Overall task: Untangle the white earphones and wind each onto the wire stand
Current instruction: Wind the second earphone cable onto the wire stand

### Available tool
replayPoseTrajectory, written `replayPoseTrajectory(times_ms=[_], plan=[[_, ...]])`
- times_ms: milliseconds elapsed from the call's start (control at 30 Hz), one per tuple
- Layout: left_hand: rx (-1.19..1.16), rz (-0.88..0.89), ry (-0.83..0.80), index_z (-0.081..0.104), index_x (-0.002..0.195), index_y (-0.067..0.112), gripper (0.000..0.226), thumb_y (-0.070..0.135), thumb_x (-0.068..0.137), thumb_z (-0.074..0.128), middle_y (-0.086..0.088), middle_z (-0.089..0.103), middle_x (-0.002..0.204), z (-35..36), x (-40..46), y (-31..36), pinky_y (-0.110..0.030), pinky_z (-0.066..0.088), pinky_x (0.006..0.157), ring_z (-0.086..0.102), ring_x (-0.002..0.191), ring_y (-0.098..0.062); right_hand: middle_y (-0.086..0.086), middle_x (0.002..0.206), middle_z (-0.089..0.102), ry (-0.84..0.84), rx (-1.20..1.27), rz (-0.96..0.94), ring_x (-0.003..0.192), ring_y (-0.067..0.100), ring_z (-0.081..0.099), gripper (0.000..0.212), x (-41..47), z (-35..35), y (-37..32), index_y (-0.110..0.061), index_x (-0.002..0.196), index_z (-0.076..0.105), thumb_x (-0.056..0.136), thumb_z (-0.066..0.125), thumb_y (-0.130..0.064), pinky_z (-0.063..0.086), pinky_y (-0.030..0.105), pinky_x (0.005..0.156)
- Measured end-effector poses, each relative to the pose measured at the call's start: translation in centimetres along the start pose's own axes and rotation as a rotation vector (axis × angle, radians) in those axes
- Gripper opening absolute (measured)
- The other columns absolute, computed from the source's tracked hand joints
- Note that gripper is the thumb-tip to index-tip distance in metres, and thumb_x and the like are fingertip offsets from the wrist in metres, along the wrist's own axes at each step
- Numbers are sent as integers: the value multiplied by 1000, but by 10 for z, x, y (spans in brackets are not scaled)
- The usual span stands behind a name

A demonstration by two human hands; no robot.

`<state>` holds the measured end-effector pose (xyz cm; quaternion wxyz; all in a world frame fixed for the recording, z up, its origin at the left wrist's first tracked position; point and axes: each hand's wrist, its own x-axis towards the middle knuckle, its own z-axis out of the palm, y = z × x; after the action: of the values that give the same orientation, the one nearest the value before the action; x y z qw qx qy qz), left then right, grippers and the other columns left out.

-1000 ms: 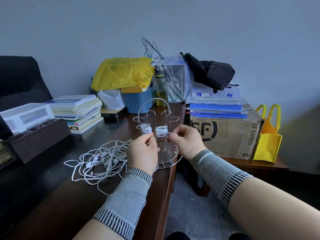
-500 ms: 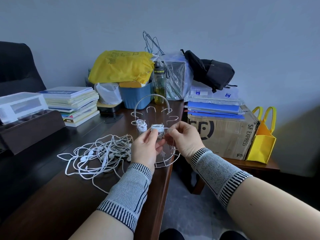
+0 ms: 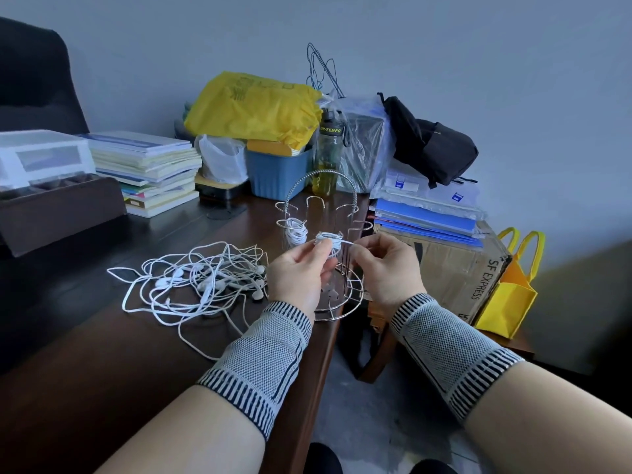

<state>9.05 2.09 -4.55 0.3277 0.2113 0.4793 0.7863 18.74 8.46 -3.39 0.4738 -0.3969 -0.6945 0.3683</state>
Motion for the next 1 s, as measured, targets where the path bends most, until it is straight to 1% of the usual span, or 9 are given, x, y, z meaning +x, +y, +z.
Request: replayPoseTrajectory(times_ms=[100,200,267,400,533,600,667,833,1000], plan=[[7,8,9,69,82,19,6,17,85,75,8,73,66,-1,0,1,-17,55,60,69,65,-3,-2,65,67,-24,-86,4,57,10,57,12,3,-12,-5,-14,72,68,84,69,-15,53,26,60],[24,11,18,69,81,18,7,17,84,75,8,71,63,-1,0,0,-19,56,61,68,63,-3,0,70,69,-73,-282,9,64,16,62,12,12,-29,-9,-18,75,68,86,67,-21,59,37,68],[27,9,19,70,80,18,7,17,84,75,7,71,62,-1,0,0,-18,55,59,68,63,-3,0,68,67,-91,-421,3,61,16,61,16,18,-39,-16,-18,73,67,87,68,-27,58,37,68],[20,-5,18,69,79,16,8,15,85,75,6,71,60,-1,0,1,-17,52,50,66,57,-4,-5,61,56,-81,-697,-141,59,15,55,30,28,-43,-43,-23,62,52,88,64,-29,45,24,55],[4,-21,6,69,82,12,6,13,84,75,2,70,62,-1,1,2,-16,53,54,65,56,-4,-4,66,53,-147,-944,-289,68,16,52,30,35,-27,-68,-23,63,47,91,59,-27,35,23,52],[10,-19,3,68,80,13,8,13,84,76,3,70,62,-1,2,2,-19,55,59,65,57,-5,1,71,59,-167,-967,-329,72,19,56,24,38,-16,-75,-18,69,56,91,60,-27,38,24,58],[13,-14,7,68,78,14,9,14,83,76,2,71,65,-1,3,0,-22,56,62,67,61,-7,2,69,61,-196,-923,-307,68,18,57,21,41,-6,-80,-16,71,62,89,63,-28,39,23,55],[15,-17,16,70,82,10,11,18,83,77,-2,71,68,-1,8,-5,-18,48,53,67,62,-8,7,72,68,-319,-747,-196,55,13,55,22,46,15,-91,-6,79,73,88,68,-26,49,26,52],[28,-13,2,68,78,6,13,15,84,75,1,65,62,0,10,-6,-14,44,48,61,52,-4,1,78,67,-471,-875,-284,63,11,57,19,29,25,-95,-8,88,74,91,62,-22,48,21,53]])
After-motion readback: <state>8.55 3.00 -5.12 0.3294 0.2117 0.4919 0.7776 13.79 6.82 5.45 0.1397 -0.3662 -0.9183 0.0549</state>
